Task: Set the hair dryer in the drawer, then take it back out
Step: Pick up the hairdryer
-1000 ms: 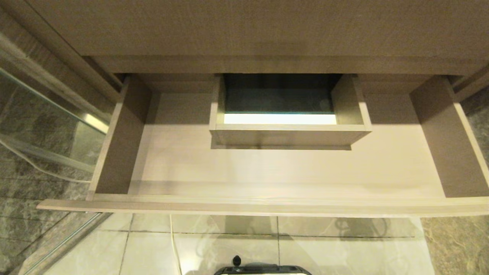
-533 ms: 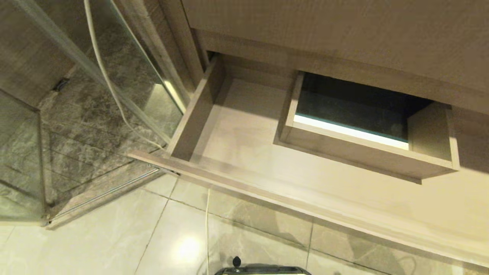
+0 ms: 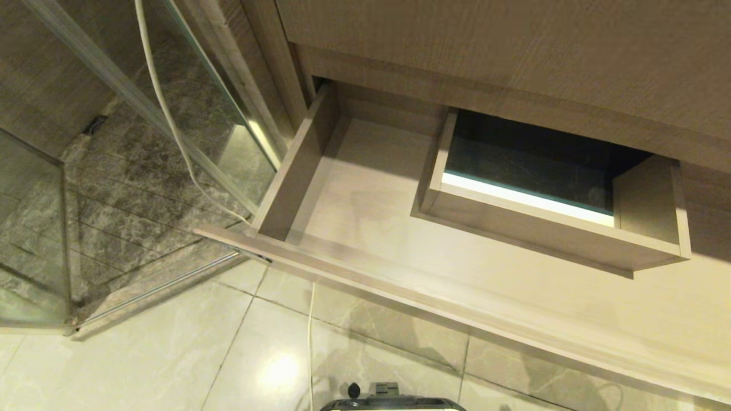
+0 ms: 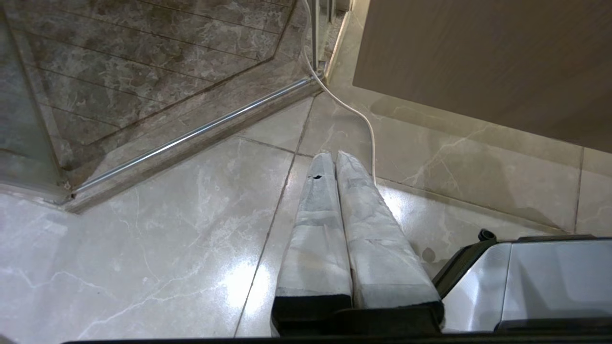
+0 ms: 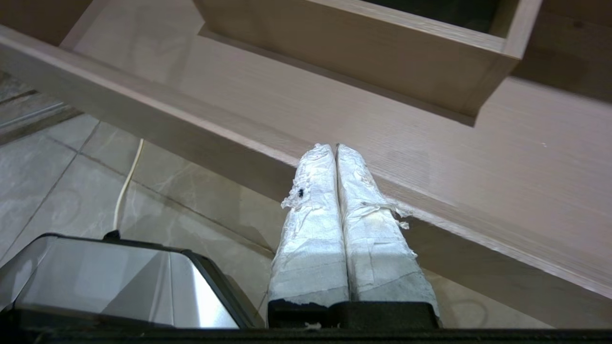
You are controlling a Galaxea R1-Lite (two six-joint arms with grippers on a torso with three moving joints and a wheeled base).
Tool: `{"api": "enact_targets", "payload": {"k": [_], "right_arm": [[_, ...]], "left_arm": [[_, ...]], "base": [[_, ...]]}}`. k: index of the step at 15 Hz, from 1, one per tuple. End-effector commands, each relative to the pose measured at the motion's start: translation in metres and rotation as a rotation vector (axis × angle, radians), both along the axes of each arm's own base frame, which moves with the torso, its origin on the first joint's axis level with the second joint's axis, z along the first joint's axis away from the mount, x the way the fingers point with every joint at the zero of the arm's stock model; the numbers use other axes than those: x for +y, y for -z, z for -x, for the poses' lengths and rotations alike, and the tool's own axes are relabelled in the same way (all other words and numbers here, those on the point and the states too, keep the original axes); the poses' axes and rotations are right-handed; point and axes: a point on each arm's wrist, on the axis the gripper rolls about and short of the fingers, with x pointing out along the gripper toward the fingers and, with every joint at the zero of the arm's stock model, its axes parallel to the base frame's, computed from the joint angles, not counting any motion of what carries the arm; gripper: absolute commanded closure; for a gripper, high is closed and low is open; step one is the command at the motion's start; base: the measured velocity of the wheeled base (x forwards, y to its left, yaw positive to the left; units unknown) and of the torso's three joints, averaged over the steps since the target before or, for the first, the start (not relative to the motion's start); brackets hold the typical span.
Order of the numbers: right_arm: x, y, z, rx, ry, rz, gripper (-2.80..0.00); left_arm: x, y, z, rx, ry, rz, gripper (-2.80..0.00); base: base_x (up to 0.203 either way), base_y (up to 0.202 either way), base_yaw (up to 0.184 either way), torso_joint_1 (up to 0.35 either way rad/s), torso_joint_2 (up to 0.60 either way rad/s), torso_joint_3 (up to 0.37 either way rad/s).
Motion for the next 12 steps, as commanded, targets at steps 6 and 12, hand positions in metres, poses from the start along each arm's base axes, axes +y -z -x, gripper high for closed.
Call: {"api": "enact_targets", "payload": {"k": [6, 12], "right_arm": [[0.0000, 0.0119, -0.0003, 0.001, -0.001, 0.001, 0.00], [0.0000, 0.0118, -0.0003, -0.001, -0.001, 0.000, 0.00]], "left_arm": [[0.0000, 0.0004, -0.0001, 0.001, 0.001, 0.000, 0.00], [0.0000, 0.0004, -0.0001, 0.001, 0.000, 0.000, 0.00]], "base": [[0.000, 0.000, 0.000, 0.000, 0.00, 0.000], [0.000, 0.000, 0.000, 0.029, -0.04, -0.006]]}}
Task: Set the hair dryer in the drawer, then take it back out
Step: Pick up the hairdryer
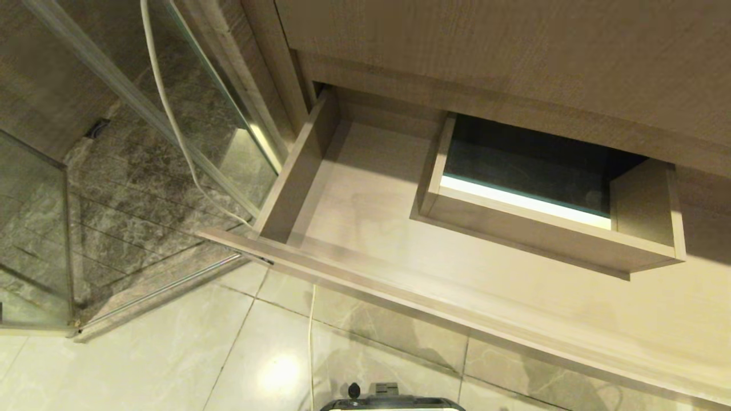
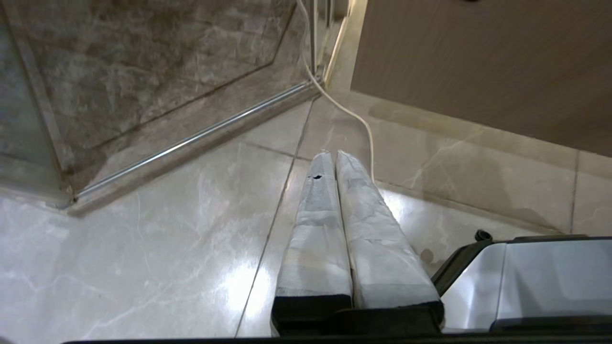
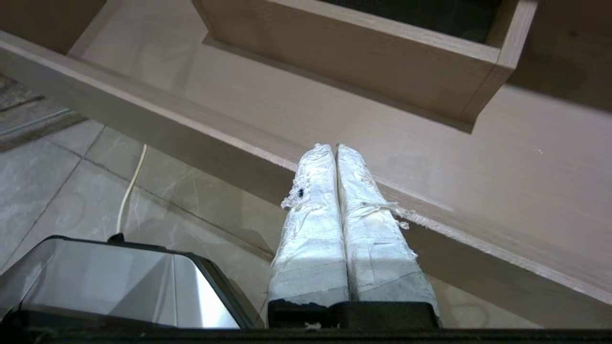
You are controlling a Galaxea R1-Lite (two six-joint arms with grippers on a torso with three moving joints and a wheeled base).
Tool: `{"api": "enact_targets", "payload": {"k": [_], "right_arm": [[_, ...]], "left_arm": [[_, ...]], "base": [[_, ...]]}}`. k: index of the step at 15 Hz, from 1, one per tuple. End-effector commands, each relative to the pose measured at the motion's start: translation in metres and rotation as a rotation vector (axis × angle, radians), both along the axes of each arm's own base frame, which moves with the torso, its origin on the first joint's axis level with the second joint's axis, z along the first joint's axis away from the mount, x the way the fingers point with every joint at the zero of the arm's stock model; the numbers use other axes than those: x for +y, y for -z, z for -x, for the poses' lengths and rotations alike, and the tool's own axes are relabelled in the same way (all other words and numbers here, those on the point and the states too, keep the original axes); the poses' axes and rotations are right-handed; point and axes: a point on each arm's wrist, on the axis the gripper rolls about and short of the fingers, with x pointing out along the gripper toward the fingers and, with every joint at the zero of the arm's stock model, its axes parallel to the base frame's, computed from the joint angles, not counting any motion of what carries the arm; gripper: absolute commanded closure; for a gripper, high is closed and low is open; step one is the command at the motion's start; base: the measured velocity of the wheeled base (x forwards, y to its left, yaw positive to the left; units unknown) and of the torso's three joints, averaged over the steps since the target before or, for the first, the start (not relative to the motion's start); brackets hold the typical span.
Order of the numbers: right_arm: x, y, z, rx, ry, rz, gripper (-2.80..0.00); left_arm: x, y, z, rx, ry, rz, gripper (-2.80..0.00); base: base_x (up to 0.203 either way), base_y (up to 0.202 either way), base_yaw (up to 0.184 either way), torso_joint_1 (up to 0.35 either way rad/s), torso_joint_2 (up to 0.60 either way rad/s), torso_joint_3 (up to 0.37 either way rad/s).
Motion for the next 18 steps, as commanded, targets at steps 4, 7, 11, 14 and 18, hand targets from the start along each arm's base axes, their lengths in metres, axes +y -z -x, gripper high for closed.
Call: {"api": "enact_targets", "payload": {"k": [4, 7, 11, 14, 18], "right_arm": [[0.0000, 0.0121, -0.0004, 0.003, -0.001, 0.001, 0.00], [0.0000, 0.0120, -0.0003, 0.001, -0.001, 0.000, 0.00], [0.0000, 0.0120, -0.0003, 0.001, -0.001, 0.000, 0.00], [0.0000, 0.0121, -0.0004, 0.003, -0.001, 0.001, 0.00], [0.0000, 0.0121, -0.0004, 0.003, -0.001, -0.001, 0.00]], "left_arm": [[0.0000, 0.0005, -0.0001, 0.002, 0.000, 0.000, 0.00], [0.0000, 0.0005, -0.0001, 0.002, 0.000, 0.000, 0.00], [0.0000, 0.0005, -0.0001, 0.002, 0.000, 0.000, 0.00], [0.0000, 0.0001, 0.0000, 0.001, 0.000, 0.000, 0.00], [0.0000, 0.0005, -0.0001, 0.002, 0.000, 0.000, 0.00]], "base": [[0.000, 0.000, 0.000, 0.242, -0.14, -0.166], [0.000, 0.000, 0.000, 0.186, -0.61, -0.162], [0.000, 0.000, 0.000, 0.220, -0.46, -0.189], [0.000, 0.000, 0.000, 0.085, -0.48, -0.217], [0.000, 0.000, 0.000, 0.315, -0.49, -0.232]]}}
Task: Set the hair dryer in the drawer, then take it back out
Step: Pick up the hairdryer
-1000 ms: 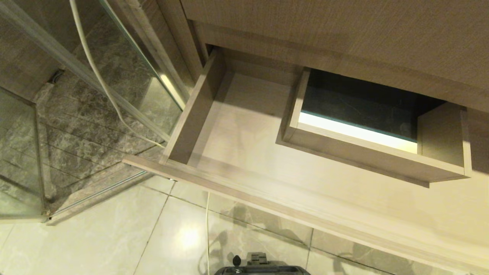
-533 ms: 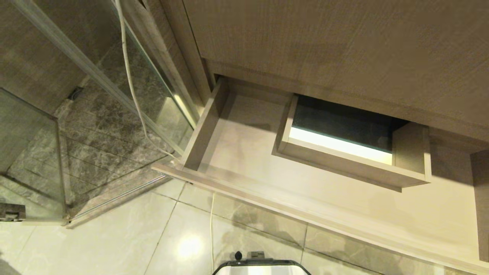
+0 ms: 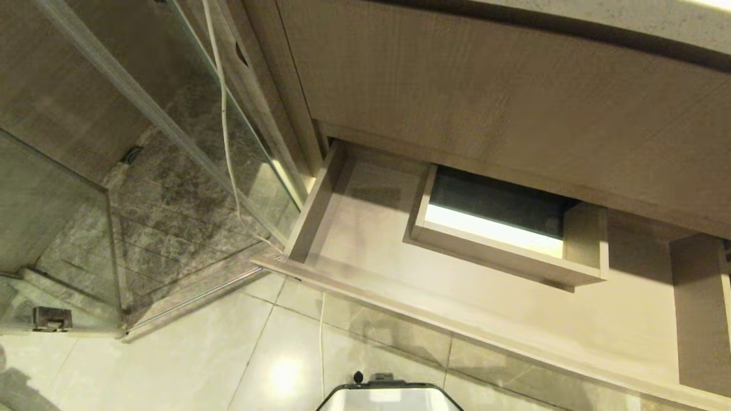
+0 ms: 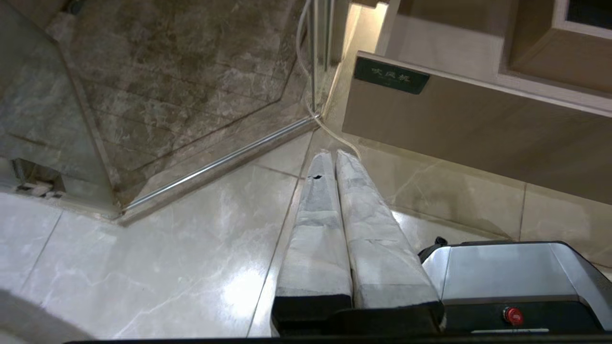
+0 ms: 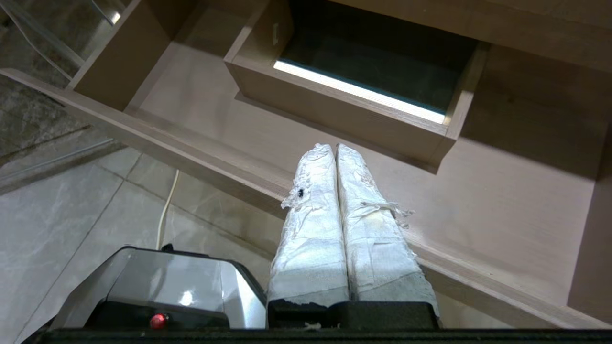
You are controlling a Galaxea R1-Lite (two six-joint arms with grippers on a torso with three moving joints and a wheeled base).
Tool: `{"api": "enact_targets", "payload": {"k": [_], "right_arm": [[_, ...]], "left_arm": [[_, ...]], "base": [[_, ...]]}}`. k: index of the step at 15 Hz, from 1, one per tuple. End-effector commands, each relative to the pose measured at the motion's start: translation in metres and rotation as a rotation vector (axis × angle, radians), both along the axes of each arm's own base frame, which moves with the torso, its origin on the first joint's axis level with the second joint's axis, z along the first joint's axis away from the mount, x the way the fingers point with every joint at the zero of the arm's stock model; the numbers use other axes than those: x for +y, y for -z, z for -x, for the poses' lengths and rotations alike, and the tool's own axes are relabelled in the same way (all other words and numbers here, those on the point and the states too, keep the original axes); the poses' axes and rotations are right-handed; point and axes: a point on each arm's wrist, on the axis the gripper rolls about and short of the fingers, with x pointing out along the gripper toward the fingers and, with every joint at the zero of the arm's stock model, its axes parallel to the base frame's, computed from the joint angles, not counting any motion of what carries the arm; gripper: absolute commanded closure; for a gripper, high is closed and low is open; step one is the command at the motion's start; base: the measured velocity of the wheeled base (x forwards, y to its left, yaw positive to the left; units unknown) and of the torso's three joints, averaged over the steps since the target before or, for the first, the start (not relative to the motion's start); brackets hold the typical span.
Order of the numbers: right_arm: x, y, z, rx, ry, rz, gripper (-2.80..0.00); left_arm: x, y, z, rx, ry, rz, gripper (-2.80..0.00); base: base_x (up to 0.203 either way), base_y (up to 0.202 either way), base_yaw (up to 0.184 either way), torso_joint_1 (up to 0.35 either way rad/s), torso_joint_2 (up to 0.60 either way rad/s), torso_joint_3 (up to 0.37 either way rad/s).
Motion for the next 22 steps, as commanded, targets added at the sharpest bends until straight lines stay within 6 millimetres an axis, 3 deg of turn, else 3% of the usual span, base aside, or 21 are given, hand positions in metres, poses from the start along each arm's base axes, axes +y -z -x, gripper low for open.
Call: {"api": "enact_targets", "payload": {"k": [1, 22], "right_arm": [[0.0001, 0.0119, -0.0003, 0.000, -0.001, 0.000, 0.00], [0.0001, 0.0116, -0.0003, -0.003, -0.001, 0.000, 0.00]], "left_arm": [[0.0000, 0.0004, -0.0001, 0.002, 0.000, 0.000, 0.00], [0.0000, 0.0004, -0.0001, 0.002, 0.000, 0.000, 0.00]], "base": [[0.000, 0.000, 0.000, 0.401, -0.48, -0.243], [0.000, 0.000, 0.000, 0.270, -0.51, -0.246]]}}
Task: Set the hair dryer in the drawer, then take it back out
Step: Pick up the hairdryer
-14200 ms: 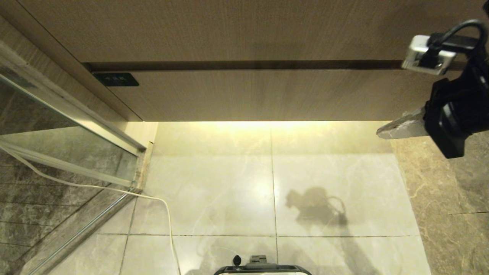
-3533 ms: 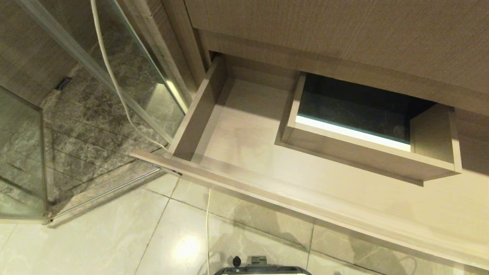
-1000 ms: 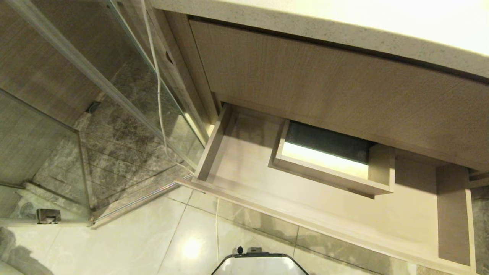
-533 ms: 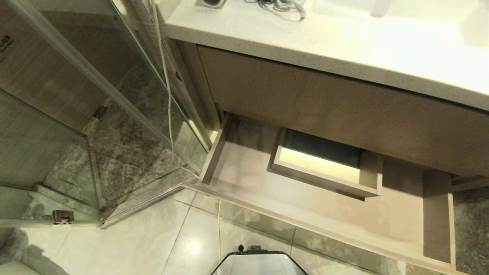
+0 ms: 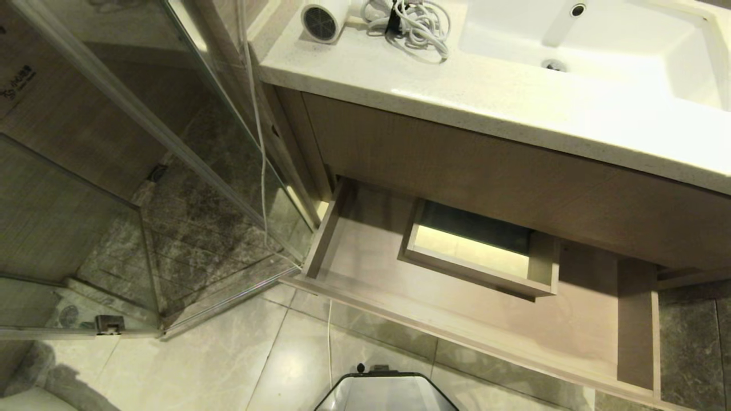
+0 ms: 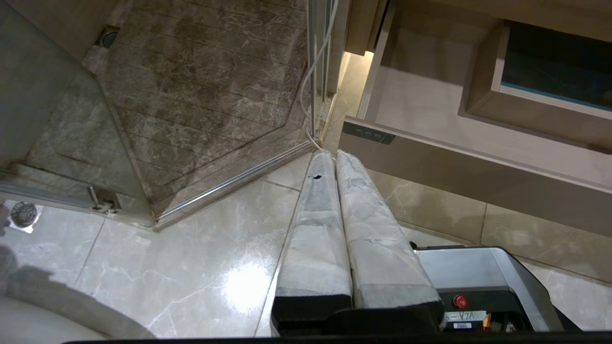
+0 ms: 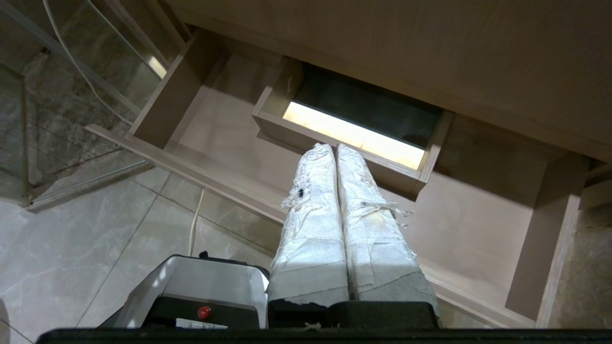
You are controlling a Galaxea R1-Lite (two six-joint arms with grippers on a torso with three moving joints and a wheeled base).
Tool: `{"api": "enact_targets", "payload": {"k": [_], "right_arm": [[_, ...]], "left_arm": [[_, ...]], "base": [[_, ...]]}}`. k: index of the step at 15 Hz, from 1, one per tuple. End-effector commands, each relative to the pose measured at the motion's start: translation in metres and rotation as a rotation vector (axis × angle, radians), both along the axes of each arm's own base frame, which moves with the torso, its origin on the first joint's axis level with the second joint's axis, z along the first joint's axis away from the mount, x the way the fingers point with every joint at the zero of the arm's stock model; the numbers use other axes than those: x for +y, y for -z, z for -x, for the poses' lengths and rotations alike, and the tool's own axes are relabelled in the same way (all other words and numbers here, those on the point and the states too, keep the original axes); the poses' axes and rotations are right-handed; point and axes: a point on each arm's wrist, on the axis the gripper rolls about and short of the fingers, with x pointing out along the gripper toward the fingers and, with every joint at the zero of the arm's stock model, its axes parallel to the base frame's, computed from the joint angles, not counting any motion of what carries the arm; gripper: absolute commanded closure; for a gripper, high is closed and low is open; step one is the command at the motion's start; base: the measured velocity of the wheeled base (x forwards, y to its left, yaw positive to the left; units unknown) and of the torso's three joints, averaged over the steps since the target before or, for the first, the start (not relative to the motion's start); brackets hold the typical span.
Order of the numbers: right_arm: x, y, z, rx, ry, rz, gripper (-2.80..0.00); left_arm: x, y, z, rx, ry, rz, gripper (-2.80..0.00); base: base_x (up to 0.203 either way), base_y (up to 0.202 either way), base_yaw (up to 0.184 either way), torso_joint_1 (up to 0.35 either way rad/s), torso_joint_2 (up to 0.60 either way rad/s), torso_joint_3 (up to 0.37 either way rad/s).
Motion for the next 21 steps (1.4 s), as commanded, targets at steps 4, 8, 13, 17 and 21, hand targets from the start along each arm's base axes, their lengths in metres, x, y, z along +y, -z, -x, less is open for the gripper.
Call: {"api": "enact_targets", "payload": {"k": [4, 8, 13, 17, 21], "right_arm": [[0.0000, 0.0119, -0.0003, 0.001, -0.001, -0.001, 0.00], [0.0000, 0.0119, -0.0003, 0.000, -0.001, 0.000, 0.00], [0.0001, 0.0120, -0.0003, 0.001, -0.003, 0.007, 0.00], [0.0001, 0.0122, -0.0004, 0.002, 0.000, 0.007, 0.00], [0.0002, 0.0120, -0.0003, -0.001, -0.003, 0.018, 0.00]], "left_arm": [[0.0000, 0.0004, -0.0001, 0.002, 0.000, 0.000, 0.00], [0.0000, 0.0004, -0.0001, 0.002, 0.000, 0.000, 0.00], [0.0000, 0.0001, 0.0000, 0.000, 0.000, 0.000, 0.00], [0.0000, 0.0004, -0.0001, 0.002, 0.000, 0.000, 0.00], [0.0000, 0.0004, -0.0001, 0.002, 0.000, 0.000, 0.00]], "base": [[0.000, 0.000, 0.000, 0.174, -0.32, -0.161], [0.000, 0.000, 0.000, 0.171, -0.32, -0.152], [0.000, 0.000, 0.000, 0.162, -0.31, -0.150], [0.000, 0.000, 0.000, 0.013, -0.03, -0.008], [0.000, 0.000, 0.000, 0.114, 0.00, 0.111]]}}
